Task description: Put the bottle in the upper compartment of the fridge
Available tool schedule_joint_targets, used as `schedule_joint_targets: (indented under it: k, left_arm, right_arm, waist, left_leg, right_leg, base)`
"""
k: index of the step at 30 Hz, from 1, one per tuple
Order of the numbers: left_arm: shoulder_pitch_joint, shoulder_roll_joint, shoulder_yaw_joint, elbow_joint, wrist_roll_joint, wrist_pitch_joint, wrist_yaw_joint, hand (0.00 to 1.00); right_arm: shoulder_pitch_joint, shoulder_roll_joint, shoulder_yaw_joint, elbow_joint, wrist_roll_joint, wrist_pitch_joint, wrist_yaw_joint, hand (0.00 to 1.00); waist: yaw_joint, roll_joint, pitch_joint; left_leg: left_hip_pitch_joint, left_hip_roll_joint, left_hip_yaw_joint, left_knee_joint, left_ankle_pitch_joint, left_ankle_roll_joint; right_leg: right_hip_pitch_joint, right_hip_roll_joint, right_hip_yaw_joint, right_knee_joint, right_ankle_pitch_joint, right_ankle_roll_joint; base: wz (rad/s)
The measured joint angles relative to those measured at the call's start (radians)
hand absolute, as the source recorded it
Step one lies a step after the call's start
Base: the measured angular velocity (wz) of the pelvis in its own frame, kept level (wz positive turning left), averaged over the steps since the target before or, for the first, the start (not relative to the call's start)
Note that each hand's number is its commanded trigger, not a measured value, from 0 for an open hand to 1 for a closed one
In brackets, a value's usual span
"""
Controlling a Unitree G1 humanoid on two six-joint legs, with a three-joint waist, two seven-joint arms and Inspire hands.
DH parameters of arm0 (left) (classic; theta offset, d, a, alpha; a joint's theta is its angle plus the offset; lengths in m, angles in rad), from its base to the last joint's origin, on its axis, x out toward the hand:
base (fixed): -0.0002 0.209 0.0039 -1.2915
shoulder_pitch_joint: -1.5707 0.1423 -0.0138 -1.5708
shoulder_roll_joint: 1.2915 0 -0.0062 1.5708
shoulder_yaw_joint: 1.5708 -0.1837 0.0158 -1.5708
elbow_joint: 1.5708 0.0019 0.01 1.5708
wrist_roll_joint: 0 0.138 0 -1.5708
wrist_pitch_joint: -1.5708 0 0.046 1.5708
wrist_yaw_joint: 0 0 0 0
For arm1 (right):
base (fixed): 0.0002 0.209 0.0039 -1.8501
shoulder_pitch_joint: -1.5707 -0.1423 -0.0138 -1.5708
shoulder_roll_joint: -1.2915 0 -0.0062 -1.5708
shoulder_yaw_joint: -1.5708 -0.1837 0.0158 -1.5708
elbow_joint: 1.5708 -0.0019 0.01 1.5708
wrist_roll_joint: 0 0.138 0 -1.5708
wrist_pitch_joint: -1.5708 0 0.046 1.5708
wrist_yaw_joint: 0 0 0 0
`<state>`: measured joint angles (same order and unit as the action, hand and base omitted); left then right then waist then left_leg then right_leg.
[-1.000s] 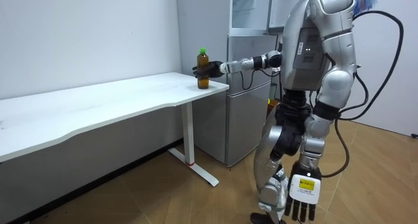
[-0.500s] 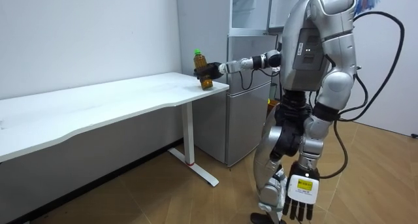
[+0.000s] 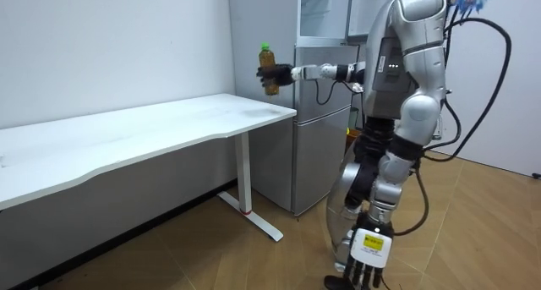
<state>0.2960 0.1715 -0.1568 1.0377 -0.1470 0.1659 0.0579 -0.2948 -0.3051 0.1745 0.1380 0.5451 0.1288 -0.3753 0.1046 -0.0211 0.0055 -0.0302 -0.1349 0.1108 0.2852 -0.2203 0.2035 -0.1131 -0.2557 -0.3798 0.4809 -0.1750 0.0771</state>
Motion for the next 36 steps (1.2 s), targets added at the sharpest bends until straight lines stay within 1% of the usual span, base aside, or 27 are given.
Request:
schedule_joint_targets:
  k: [1, 2, 3, 4, 5, 7, 8, 10, 12, 13, 15, 16, 17, 18, 19, 20, 23, 24, 26, 27, 29, 30, 32, 34, 36]
  left_arm:
    - [0.001, 0.005, 0.001, 0.003, 0.000, -0.006, 0.000, 0.00]
    - [0.001, 0.005, 0.020, 0.003, 0.001, -0.007, 0.000, 0.00]
    - [0.001, 0.005, 0.028, 0.003, 0.002, -0.009, 0.000, 0.00]
    - [-0.005, 0.005, 0.043, 0.005, 0.003, -0.015, -0.001, 0.00]
    - [-0.017, 0.005, 0.060, 0.012, 0.004, -0.021, -0.001, 0.00]
    - [-0.037, 0.006, 0.066, 0.029, 0.003, -0.027, 0.000, 0.00]
    - [-0.047, 0.007, 0.070, 0.040, 0.003, -0.037, 0.001, 0.00]
    - [-0.052, 0.011, 0.075, 0.042, 0.003, -0.045, 0.001, 0.00]
    - [-0.054, 0.013, 0.080, 0.042, 0.004, -0.045, 0.000, 0.00]
    - [-0.056, 0.014, 0.087, 0.042, 0.005, -0.046, 0.000, 0.00]
    - [-0.059, 0.016, 0.097, 0.042, 0.009, -0.048, -0.001, 0.00]
    - [-0.064, 0.016, 0.097, 0.043, 0.007, -0.049, -0.001, 0.00]
    - [-0.064, 0.019, 0.097, 0.044, 0.007, -0.050, 0.000, 0.00]
    - [-0.063, 0.021, 0.097, 0.046, 0.006, -0.050, 0.001, 0.00]
    - [-0.061, 0.024, 0.100, 0.052, 0.001, -0.051, 0.002, 0.00]
    - [-0.060, 0.024, 0.110, 0.058, 0.001, -0.052, 0.004, 0.00]
    - [-0.060, 0.024, 0.123, 0.060, 0.001, -0.053, 0.006, 0.00]
    - [-0.058, 0.024, 0.125, 0.062, 0.001, -0.053, 0.006, 0.00]
    - [-0.056, 0.029, 0.134, 0.075, -0.001, -0.060, 0.006, 0.00]
    - [-0.056, 0.031, 0.135, 0.080, -0.002, -0.063, 0.006, 0.00]
    - [-0.051, 0.044, 0.153, 0.082, -0.003, -0.064, 0.013, 0.00]
    - [-0.050, 0.047, 0.155, 0.082, -0.003, -0.064, 0.017, 0.00]
    - [-0.040, 0.052, 0.160, 0.082, 0.002, -0.066, 0.029, 0.00]
    - [-0.035, 0.054, 0.177, 0.081, 0.004, -0.068, 0.030, 0.00]
    - [-0.023, 0.053, 0.190, 0.082, 0.004, -0.078, 0.030, 0.00]
  right_arm:
    - [0.000, -0.008, -0.010, -0.015, 0.000, 0.000, 0.008, 1.00]
    - [0.003, -0.014, -0.024, -0.034, -0.001, 0.002, 0.019, 1.00]
    - [0.004, -0.016, -0.032, -0.045, -0.003, 0.002, 0.026, 1.00]
    - [0.004, -0.020, -0.051, -0.072, -0.016, 0.004, 0.032, 1.00]
    - [0.004, -0.020, -0.076, -0.100, -0.042, 0.004, 0.043, 1.00]
    - [0.004, -0.021, -0.115, -0.139, -0.064, 0.004, 0.054, 1.00]
    - [0.004, -0.021, -0.131, -0.167, -0.085, 0.003, 0.056, 1.00]
    - [0.004, -0.022, -0.151, -0.208, -0.088, 0.003, 0.066, 1.00]
    - [0.003, -0.023, -0.162, -0.242, -0.099, 0.003, 0.073, 1.00]
    - [0.003, -0.024, -0.168, -0.260, -0.111, 0.003, 0.076, 1.00]
    - [0.002, -0.038, -0.178, -0.285, -0.120, 0.003, 0.085, 1.00]
    - [0.002, -0.054, -0.182, -0.297, -0.120, 0.003, 0.089, 1.00]
    - [0.001, -0.057, -0.190, -0.307, -0.122, 0.003, 0.094, 1.00]
    - [0.001, -0.057, -0.195, -0.313, -0.123, 0.003, 0.097, 1.00]
    - [-0.003, -0.059, -0.203, -0.321, -0.123, 0.004, 0.099, 1.00]
    - [-0.003, -0.061, -0.213, -0.337, -0.123, 0.005, 0.102, 1.00]
    - [-0.009, -0.065, -0.241, -0.389, -0.123, 0.005, 0.107, 1.00]
    - [-0.012, -0.066, -0.250, -0.397, -0.122, 0.005, 0.107, 1.00]
    - [-0.044, -0.072, -0.274, -0.401, -0.121, 0.006, 0.105, 1.00]
    - [-0.049, -0.074, -0.282, -0.406, -0.122, 0.006, 0.102, 1.00]
    - [-0.049, -0.092, -0.316, -0.435, -0.122, 0.005, 0.086, 1.00]
    - [-0.049, -0.093, -0.324, -0.440, -0.122, 0.005, 0.080, 1.00]
    - [-0.049, -0.094, -0.340, -0.464, -0.124, 0.005, 0.059, 1.00]
    - [-0.049, -0.094, -0.346, -0.480, -0.125, 0.005, 0.059, 1.00]
    - [-0.048, -0.095, -0.350, -0.494, -0.126, 0.005, 0.061, 1.00]
  waist:
    - [-0.007, -0.006, 0.0019]
    - [-0.024, -0.014, -0.0019]
    - [-0.023, -0.017, -0.0033]
    - [-0.034, -0.023, -0.0046]
    - [-0.046, -0.027, -0.0027]
    - [-0.051, -0.029, -0.0042]
    - [-0.053, -0.029, -0.0043]
    - [-0.062, -0.031, -0.0063]
    - [-0.070, -0.030, -0.0070]
    - [-0.074, -0.031, -0.0082]
    - [-0.078, -0.033, -0.0088]
    - [-0.085, -0.034, -0.0085]
    - [-0.087, -0.036, -0.0088]
    - [-0.087, -0.038, -0.0094]
    - [-0.089, -0.043, -0.0118]
    - [-0.093, -0.049, -0.0138]
    - [-0.105, -0.057, -0.0171]
    - [-0.107, -0.057, -0.0166]
    - [-0.127, -0.061, -0.0161]
    - [-0.130, -0.062, -0.0167]
    - [-0.136, -0.069, -0.0150]
    - [-0.137, -0.070, -0.0150]
    - [-0.143, -0.070, -0.0145]
    - [-0.152, -0.070, -0.0139]
    - [-0.153, -0.074, -0.0103]
  left_leg:
    - [0.012, 0.000, 0.002, -0.009, 0.000, 0.000]
    - [0.018, 0.001, 0.011, -0.014, 0.000, 0.000]
    - [0.019, 0.001, 0.015, -0.016, 0.000, 0.000]
    - [0.019, 0.001, 0.019, -0.017, 0.000, 0.000]
    - [0.019, 0.001, 0.020, -0.017, 0.000, 0.000]
    - [0.021, 0.001, 0.027, -0.019, -0.001, 0.001]
    - [0.023, 0.001, 0.029, -0.020, -0.001, 0.001]
    - [0.023, 0.003, 0.031, -0.022, 0.000, 0.001]
    - [0.024, 0.011, 0.043, -0.027, 0.000, 0.001]
    - [0.025, 0.016, 0.049, -0.028, 0.000, 0.001]
    - [0.026, 0.018, 0.052, -0.030, 0.000, 0.001]
    - [0.034, 0.018, 0.053, -0.035, 0.000, 0.001]
    - [0.043, 0.018, 0.055, -0.043, 0.000, 0.001]
    - [0.046, 0.018, 0.057, -0.046, 0.000, 0.001]
    - [0.052, 0.019, 0.061, -0.050, 0.000, 0.001]
    - [0.053, 0.020, 0.064, -0.053, 0.000, 0.001]
    - [0.053, 0.021, 0.068, -0.060, 0.000, 0.001]
    - [0.055, 0.022, 0.068, -0.060, 0.000, 0.001]
    - [0.058, 0.022, 0.069, -0.062, 0.000, 0.001]
    - [0.058, 0.023, 0.069, -0.062, 0.000, 0.001]
    - [0.059, 0.024, 0.070, -0.067, 0.000, 0.001]
    - [0.059, 0.024, 0.071, -0.068, 0.000, 0.001]
    - [0.060, 0.033, 0.079, -0.071, 0.000, 0.001]
    - [0.063, 0.036, 0.081, -0.073, 0.000, 0.000]
    - [0.075, 0.037, 0.095, -0.083, -0.001, -0.001]
  right_leg:
    - [0.010, 0.004, 0.002, -0.004, 0.001, 0.001]
    - [0.010, 0.011, 0.020, -0.018, 0.001, 0.001]
    - [0.010, 0.013, 0.029, -0.020, 0.001, 0.001]
    - [0.007, 0.015, 0.040, -0.018, 0.001, 0.001]
    - [0.006, 0.019, 0.048, -0.022, 0.002, 0.001]
    - [0.006, 0.030, 0.064, -0.036, 0.005, 0.001]
    - [0.006, 0.033, 0.077, -0.039, 0.006, 0.002]
    - [0.008, 0.040, 0.082, -0.053, 0.008, 0.002]
    - [0.011, 0.056, 0.104, -0.075, 0.022, 0.005]
    - [0.016, 0.065, 0.108, -0.092, 0.032, 0.004]
    - [0.020, 0.067, 0.105, -0.103, 0.035, 0.004]
    - [0.026, 0.068, 0.108, -0.105, 0.035, 0.004]
    - [0.029, 0.070, 0.118, -0.103, 0.036, 0.003]
    - [0.029, 0.073, 0.126, -0.103, 0.036, 0.003]
    - [0.030, 0.074, 0.133, -0.102, 0.036, 0.003]
    - [0.030, 0.074, 0.132, -0.104, 0.036, 0.003]
    - [0.034, 0.080, 0.133, -0.122, 0.037, 0.004]
    - [0.040, 0.082, 0.134, -0.126, 0.038, 0.005]
    - [0.046, 0.085, 0.137, -0.139, 0.042, 0.005]
    - [0.045, 0.086, 0.139, -0.139, 0.043, 0.005]
    - [0.045, 0.093, 0.159, -0.152, 0.047, 0.006]
    - [0.046, 0.095, 0.162, -0.156, 0.048, 0.007]
    - [0.049, 0.109, 0.182, -0.174, 0.063, 0.001]
    - [0.055, 0.116, 0.187, -0.185, 0.068, -0.003]
    - [0.061, 0.118, 0.189, -0.190, 0.068, -0.002]
  base:
    - [-0.24]
    - [-0.22]
    - [-0.22]
    - [-0.13]
    - [-0.09]
    - [-0.12]
    - [-0.14]
    - [-0.11]
    - [-0.18]
    - [-0.16]
    - [-0.06]
    - [-0.03]
    - [-0.05]
    - [-0.11]
    - [-0.11]
    - [-0.09]
    - [-0.06]
    - [0.00]
    - [0.00]
    - [0.00]
    - [-0.05]
    - [-0.11]
    - [-0.14]
    - [-0.09]
    - [-0.18]
